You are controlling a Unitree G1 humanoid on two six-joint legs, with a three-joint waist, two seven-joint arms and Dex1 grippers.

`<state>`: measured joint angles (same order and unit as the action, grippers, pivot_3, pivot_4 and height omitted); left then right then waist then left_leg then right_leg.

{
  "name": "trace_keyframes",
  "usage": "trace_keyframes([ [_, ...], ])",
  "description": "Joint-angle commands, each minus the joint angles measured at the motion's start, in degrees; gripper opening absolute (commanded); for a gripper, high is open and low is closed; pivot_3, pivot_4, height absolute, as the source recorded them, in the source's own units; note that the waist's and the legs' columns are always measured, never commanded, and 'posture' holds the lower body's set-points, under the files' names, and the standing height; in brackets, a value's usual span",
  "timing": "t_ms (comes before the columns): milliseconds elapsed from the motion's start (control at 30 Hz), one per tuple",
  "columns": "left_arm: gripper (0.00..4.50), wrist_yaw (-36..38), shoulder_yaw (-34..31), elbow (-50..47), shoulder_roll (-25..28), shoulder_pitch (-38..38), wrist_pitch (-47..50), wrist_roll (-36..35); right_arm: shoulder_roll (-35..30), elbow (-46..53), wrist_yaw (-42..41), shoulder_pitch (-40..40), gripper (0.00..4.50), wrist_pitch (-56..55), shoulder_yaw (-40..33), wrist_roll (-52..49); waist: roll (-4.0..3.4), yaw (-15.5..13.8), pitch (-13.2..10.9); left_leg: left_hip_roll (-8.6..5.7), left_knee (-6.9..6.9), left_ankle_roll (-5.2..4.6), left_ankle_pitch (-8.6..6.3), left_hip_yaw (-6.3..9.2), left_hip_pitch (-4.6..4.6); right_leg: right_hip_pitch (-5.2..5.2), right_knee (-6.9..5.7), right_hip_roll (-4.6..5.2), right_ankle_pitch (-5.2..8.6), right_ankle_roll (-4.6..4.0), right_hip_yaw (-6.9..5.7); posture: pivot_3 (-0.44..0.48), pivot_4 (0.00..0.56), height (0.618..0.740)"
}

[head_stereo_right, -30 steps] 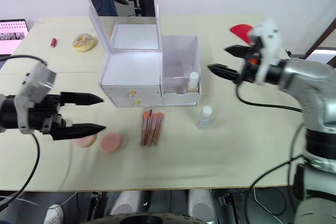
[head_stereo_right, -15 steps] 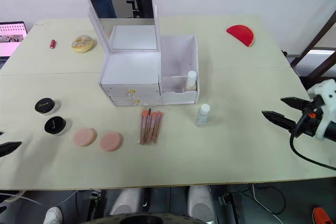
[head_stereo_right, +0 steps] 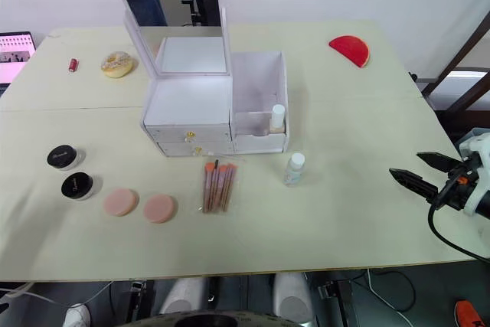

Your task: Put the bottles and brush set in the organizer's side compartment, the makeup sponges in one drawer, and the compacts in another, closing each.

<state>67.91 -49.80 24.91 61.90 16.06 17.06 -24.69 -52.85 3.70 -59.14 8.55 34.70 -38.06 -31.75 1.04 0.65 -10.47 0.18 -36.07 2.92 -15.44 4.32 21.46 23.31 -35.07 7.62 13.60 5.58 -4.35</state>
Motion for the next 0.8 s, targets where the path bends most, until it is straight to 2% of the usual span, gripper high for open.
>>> trace_keyframes([
  [33, 4.50, 0.35, 1.04, -0.68, 1.00, -1.30, -0.61, 0.06, -0.74, 3.64, 1.43, -0.37, 4.47, 1.48, -2.01, -1.64, 0.00, -0.05, 0.00, 0.01, -0.03, 0.00, 0.00, 0.00, 0.00, -0.01, 0.00, 0.00, 0.00, 0.00, 0.00, 0.000, 0.150, 0.739],
  [167, 4.50, 0.80, 4.65, -6.02, 1.02, -2.92, -0.65, 0.28, -0.88, 7.37, 3.85, -1.61, 4.47, 4.00, -0.70, -2.28, 0.02, -0.30, 0.01, 0.09, -0.10, 0.01, 0.00, -0.02, -0.01, -0.03, -0.01, -0.01, -0.03, -0.05, 0.00, 0.000, 0.150, 0.739],
  [300, 4.50, 1.13, 10.26, -19.35, -0.60, -5.30, 4.71, -3.64, -1.39, 10.75, 3.99, -3.94, 4.47, 6.21, 2.01, -3.84, 0.05, -0.64, 0.02, 0.18, -0.10, 0.03, 0.01, -0.08, 0.00, -0.03, 0.00, -0.07, -0.07, -0.10, -0.01, 0.000, 0.150, 0.739],
  [400, 4.50, 2.07, 16.75, -31.97, -1.42, -6.20, 8.02, -6.77, -2.14, 13.68, 3.94, -7.12, 4.47, 7.64, 5.69, -5.10, -0.04, -0.90, -0.01, 0.19, -0.08, 0.02, 0.01, -0.16, 0.00, -0.03, 0.01, -0.08, -0.17, -0.23, 0.01, 0.000, 0.150, 0.739],
  [500, 4.50, 2.88, 20.43, -41.53, 0.77, -9.08, 11.88, -10.48, -3.80, 16.93, 1.83, -9.95, 4.47, 9.12, 8.62, -7.55, -0.02, -0.95, -0.03, 0.21, -0.07, 0.02, 0.01, -0.21, 0.02, 0.02, 0.01, -0.15, -0.22, -0.31, 0.06, 0.000, 0.150, 0.739],
  [600, 4.50, 3.71, 22.41, -47.22, 3.22, -12.66, 15.30, -13.52, -5.35, 19.52, 0.06, -12.15, 4.47, 9.76, 11.65, -9.23, 0.01, -1.18, -0.03, 0.39, -0.08, 0.01, 0.01, -0.19, 0.03, 0.02, 0.02, -0.38, -0.22, -0.33, 0.10, 0.000, 0.150, 0.739],
  [800, 4.50, 1.35, 22.88, -55.69, 6.40, -21.33, 25.53, -26.43, -5.59, 23.34, 0.42, -15.78, 4.47, 9.89, 16.23, -10.60, -0.02, -1.30, -0.05, 0.63, -0.12, 0.01, 0.02, -0.20, -0.04, 0.02, 0.02, -0.68, -0.17, -0.28, 0.23, 0.000, 0.150, 0.739],
])
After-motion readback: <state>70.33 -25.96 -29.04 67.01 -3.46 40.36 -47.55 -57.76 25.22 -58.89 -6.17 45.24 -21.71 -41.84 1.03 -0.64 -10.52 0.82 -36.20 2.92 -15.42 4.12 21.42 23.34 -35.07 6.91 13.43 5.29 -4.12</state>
